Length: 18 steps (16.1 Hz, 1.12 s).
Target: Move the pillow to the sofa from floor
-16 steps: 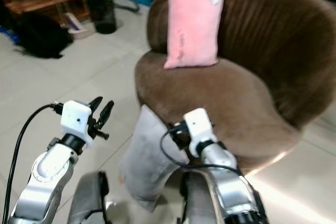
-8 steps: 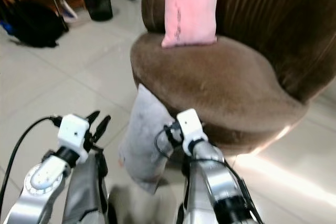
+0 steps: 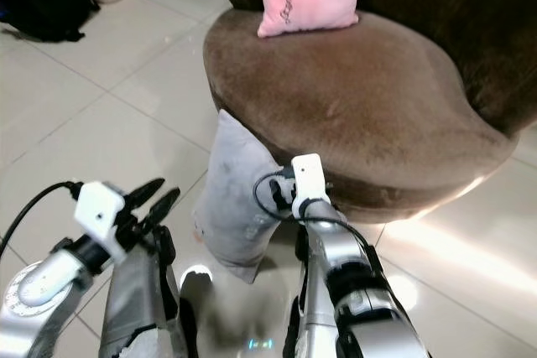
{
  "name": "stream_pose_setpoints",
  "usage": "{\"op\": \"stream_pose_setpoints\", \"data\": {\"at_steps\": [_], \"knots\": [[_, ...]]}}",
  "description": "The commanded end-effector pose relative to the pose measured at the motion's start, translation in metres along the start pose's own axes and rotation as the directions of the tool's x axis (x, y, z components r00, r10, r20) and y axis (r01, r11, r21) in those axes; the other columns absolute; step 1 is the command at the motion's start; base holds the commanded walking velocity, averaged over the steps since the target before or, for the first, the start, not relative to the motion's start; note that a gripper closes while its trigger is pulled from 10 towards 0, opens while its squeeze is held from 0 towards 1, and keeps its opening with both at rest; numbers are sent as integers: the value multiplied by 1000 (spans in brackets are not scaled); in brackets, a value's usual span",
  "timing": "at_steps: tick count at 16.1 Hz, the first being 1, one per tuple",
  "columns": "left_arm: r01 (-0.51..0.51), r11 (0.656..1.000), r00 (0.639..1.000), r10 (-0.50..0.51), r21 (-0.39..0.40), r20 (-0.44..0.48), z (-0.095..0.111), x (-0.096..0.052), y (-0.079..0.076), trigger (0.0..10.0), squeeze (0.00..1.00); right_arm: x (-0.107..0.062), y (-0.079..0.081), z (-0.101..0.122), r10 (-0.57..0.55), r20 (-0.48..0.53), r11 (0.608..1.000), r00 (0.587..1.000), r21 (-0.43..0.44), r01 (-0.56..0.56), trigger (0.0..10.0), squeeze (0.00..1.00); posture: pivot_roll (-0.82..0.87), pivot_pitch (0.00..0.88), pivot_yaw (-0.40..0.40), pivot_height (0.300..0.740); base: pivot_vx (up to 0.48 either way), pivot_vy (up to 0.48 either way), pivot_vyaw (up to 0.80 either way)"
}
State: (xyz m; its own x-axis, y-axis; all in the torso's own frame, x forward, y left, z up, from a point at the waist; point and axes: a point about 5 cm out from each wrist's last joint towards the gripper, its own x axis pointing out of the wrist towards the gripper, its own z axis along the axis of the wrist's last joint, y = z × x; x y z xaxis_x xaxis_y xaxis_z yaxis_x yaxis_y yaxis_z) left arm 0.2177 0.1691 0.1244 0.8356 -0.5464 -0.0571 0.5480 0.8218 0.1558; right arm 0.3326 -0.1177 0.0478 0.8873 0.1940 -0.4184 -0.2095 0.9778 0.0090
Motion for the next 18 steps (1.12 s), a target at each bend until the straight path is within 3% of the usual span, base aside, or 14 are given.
{"op": "stream_pose_setpoints", "data": {"at_steps": [1, 5, 7, 9, 11, 14, 15, 16, 17, 18], "knots": [[49, 999, 999, -50, -16, -15, 1, -5, -3, 10000, 0, 2, 2, -5, 11, -40, 999, 999, 43, -9, 10000, 1000, 106, 263, 36, 466, 0, 0, 0], [72, 997, 997, -73, -30, -27, 3, -11, -2, 10000, 0, 7, 13, -5, 98, -70, 982, 993, 166, -86, 10000, 1000, 116, 269, 37, 466, 0, 0, 0], [80, 996, 996, -81, -39, -30, 4, -12, -2, 10000, 0, 9, 16, 3, 127, -25, 970, 992, 214, -119, 10000, 1000, 119, 267, 37, 466, 0, 0, 0], [92, 995, 995, -94, -49, -36, 5, -14, -2, 10000, 0, 11, 17, 25, 188, 107, 933, 976, 292, -212, 10000, 1000, 116, 260, 38, 466, 0, 0, 0], [97, 994, 994, -99, -50, -36, 5, -13, -2, 10000, 0, 11, 21, 31, 244, 141, 917, 960, 290, -276, 10000, 1000, 114, 255, 34, 466, 0, 0, 0], [112, 992, 992, -114, -58, -43, 5, -13, -1, 10000, 0, 9, 39, 18, 357, 79, 909, 931, 199, -366, 10000, 1000, 115, 265, 39, 466, 0, 0, 0], [119, 991, 991, -122, -59, -46, 4, -14, -2, 10000, 0, 8, 45, 9, 384, 34, 910, 923, 154, -384, 10000, 365, 116, 259, 38, 466, 0, 0, 0], [124, 990, 991, -127, -61, -46, 4, -14, -3, 10000, 0, 7, 50, 5, 402, 24, 904, 915, 147, -401, 10000, 0, 117, 247, 35, 466, 0, 0, 0], [124, 990, 991, -127, -61, -46, 4, -14, -3, 10000, 0, 7, 51, 4, 402, 23, 905, 916, 146, -400, 10000, 0, 117, 248, 36, 466, 0, 0, 0], [124, 991, 991, -127, -59, -47, 4, -14, -3, 10000, 0, 6, 54, 3, 399, 20, 906, 917, 148, -398, 8275, 0, 115, 247, 37, 466, 0, 0, 0]]}}
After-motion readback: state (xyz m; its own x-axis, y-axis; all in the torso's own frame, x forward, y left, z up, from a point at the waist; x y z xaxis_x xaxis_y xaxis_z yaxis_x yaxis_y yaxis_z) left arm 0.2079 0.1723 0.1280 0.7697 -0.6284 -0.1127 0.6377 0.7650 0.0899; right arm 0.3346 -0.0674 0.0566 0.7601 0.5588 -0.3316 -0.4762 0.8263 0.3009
